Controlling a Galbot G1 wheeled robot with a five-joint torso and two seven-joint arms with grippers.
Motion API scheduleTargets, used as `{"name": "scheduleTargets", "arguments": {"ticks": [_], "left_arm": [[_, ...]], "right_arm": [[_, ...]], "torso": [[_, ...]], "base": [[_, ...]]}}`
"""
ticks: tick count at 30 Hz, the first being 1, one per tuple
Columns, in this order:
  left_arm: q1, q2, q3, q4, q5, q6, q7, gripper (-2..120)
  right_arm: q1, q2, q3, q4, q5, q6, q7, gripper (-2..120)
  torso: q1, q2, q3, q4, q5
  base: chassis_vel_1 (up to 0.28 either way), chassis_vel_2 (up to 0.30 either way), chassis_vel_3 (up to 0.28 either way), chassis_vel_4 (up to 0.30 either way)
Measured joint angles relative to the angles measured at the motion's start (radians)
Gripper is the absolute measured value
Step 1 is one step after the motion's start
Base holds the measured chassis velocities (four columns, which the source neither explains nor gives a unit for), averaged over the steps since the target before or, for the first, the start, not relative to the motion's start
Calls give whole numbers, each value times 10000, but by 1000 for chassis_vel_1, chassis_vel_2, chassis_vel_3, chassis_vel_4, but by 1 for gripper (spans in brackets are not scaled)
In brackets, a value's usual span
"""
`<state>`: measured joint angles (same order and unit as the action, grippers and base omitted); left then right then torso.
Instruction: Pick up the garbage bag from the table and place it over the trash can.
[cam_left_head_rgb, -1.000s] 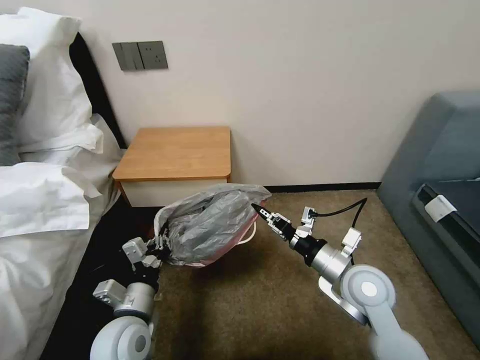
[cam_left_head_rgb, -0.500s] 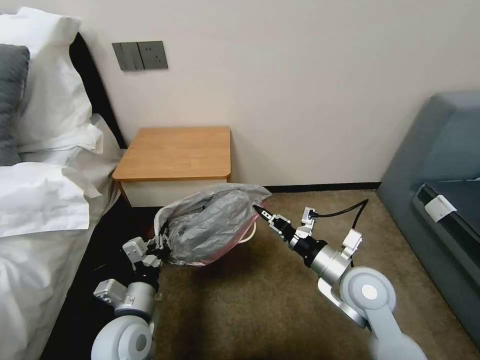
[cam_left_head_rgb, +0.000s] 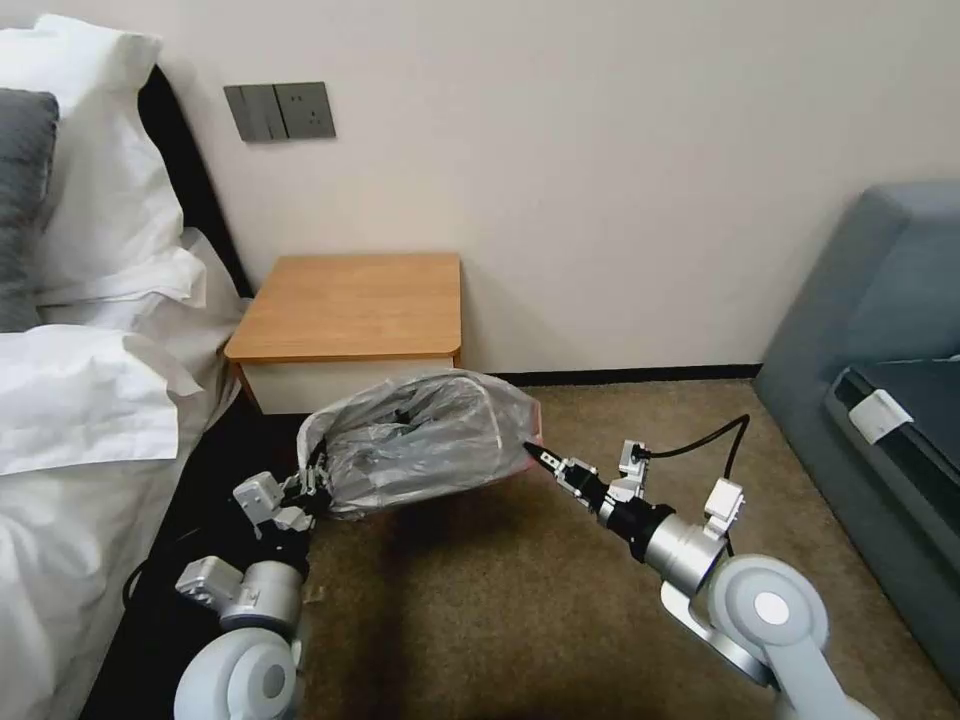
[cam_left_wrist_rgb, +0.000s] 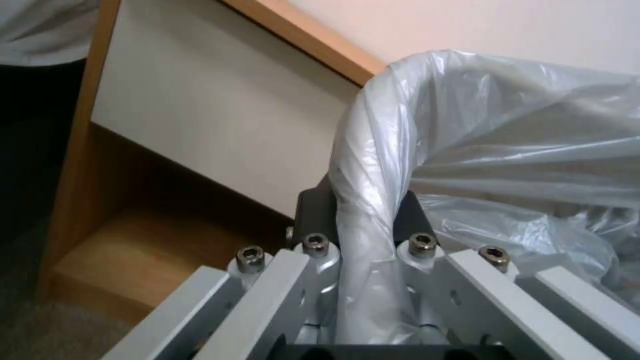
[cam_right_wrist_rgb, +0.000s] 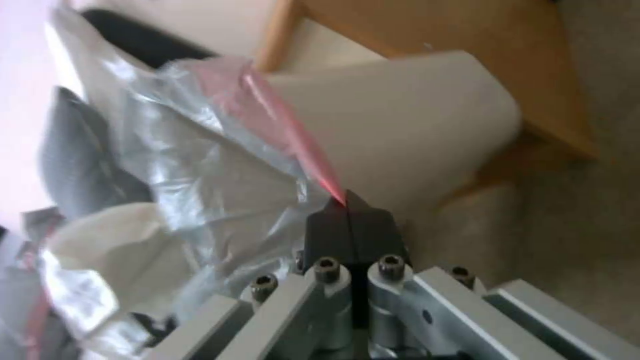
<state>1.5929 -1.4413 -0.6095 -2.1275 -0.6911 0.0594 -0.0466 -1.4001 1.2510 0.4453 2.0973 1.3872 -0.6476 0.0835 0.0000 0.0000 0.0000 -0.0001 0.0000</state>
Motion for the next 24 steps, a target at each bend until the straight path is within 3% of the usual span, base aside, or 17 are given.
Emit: {"name": "scheduleTargets", "arguments": {"ticks": [12, 24], "left_arm": [[147, 46, -30, -157, -12, 140, 179, 5], [241, 61, -26, -176, -48, 197, 384, 5]], "right_arm": [[1112, 172, -589, -1202, -2085, 446, -625, 0], [1513, 324, -854, -2049, -3152, 729, -1143, 0]], "torso": [[0, 0, 0, 1, 0], [0, 0, 0, 0, 0]], "base": [[0, 0, 0, 0], [0, 0, 0, 0]]}}
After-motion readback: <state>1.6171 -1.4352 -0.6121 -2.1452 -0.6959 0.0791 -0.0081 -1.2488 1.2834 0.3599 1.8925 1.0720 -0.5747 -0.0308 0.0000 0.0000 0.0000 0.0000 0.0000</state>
